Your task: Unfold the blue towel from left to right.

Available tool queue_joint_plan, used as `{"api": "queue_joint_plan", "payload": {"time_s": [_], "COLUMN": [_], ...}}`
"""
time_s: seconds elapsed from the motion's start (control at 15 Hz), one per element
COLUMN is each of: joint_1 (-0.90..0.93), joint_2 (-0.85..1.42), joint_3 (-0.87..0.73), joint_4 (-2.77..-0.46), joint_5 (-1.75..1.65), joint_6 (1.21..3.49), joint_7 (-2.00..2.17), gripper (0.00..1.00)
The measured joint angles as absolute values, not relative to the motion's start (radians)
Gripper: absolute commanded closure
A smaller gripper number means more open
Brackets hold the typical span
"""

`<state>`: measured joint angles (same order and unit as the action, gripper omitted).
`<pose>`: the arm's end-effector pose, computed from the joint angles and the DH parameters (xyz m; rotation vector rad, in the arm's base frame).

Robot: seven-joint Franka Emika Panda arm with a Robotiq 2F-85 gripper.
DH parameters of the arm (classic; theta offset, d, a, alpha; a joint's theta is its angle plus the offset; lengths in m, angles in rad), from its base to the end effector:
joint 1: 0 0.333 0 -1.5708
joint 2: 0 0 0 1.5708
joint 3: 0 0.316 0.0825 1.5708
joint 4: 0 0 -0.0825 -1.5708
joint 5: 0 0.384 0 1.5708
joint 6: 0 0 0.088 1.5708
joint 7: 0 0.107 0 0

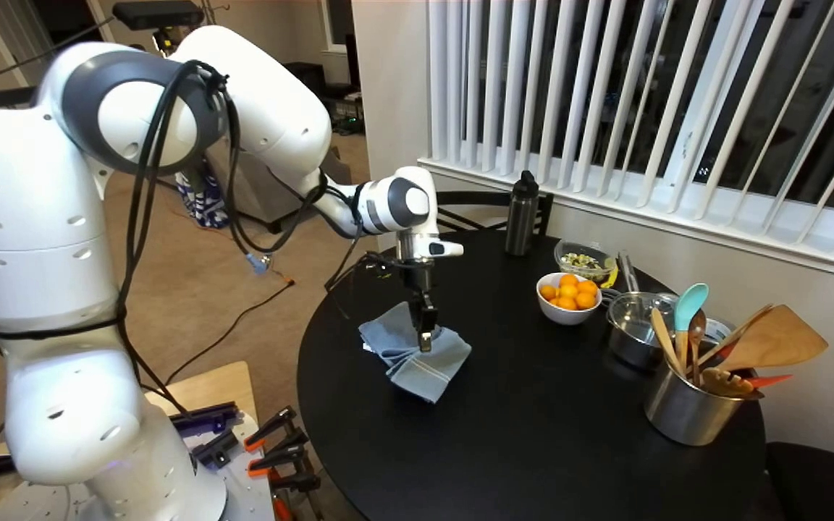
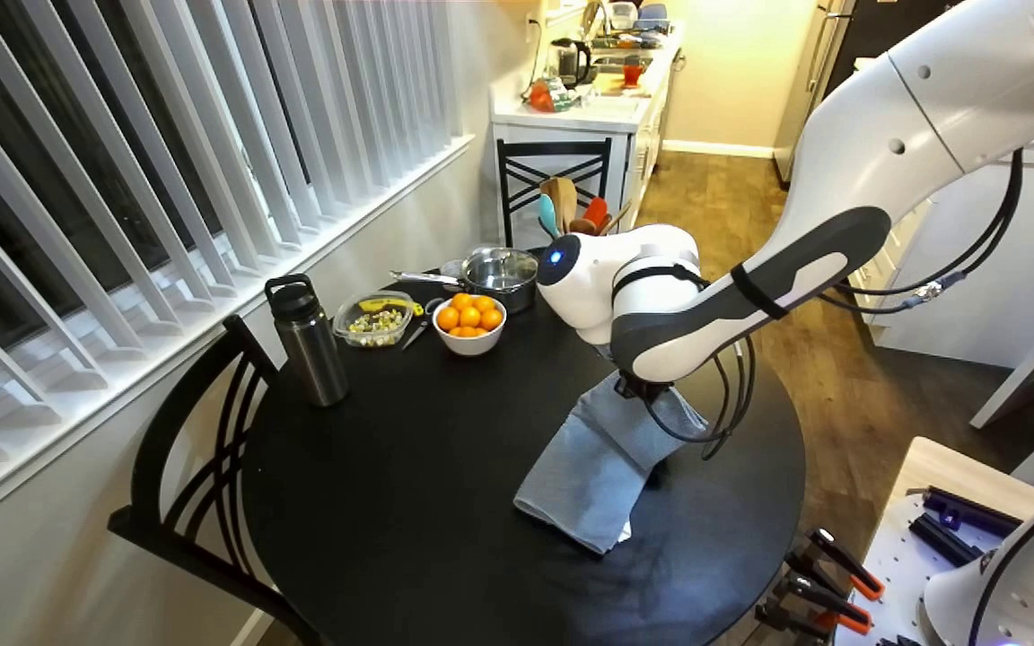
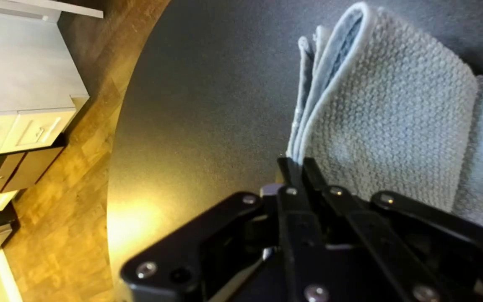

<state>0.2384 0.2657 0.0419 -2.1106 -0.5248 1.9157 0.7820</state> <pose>0.5155 0.1114 0.2678 2.5216 -0.2570 -0.2180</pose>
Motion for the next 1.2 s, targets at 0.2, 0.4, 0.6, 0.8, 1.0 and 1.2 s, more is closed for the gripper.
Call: {"api": "queue_joint_plan", "payload": {"time_s": [0.2,0.4,0.6,0.8,1.0,1.2], "joint_1": [0.203,0.195,0.195,0.195,0.195,0.195], "joint_2": [0.258,0.248,0.228,0.21,0.207,0.215], "joint_3": [0.021,0.01,0.009,0.011,0.013,0.014], "joint_4": [-2.149,-2.15,-2.146,-2.123,-2.092,-2.081], "joint_5": [-0.54,-0.572,-0.613,-0.662,-0.704,-0.749], "joint_6": [1.944,1.943,1.943,1.943,1.943,1.944], "joint_7": [0.781,0.781,0.781,0.778,0.768,0.766], "gripper": [0.98,0.98,0.98,0.98,0.98,0.98]}}
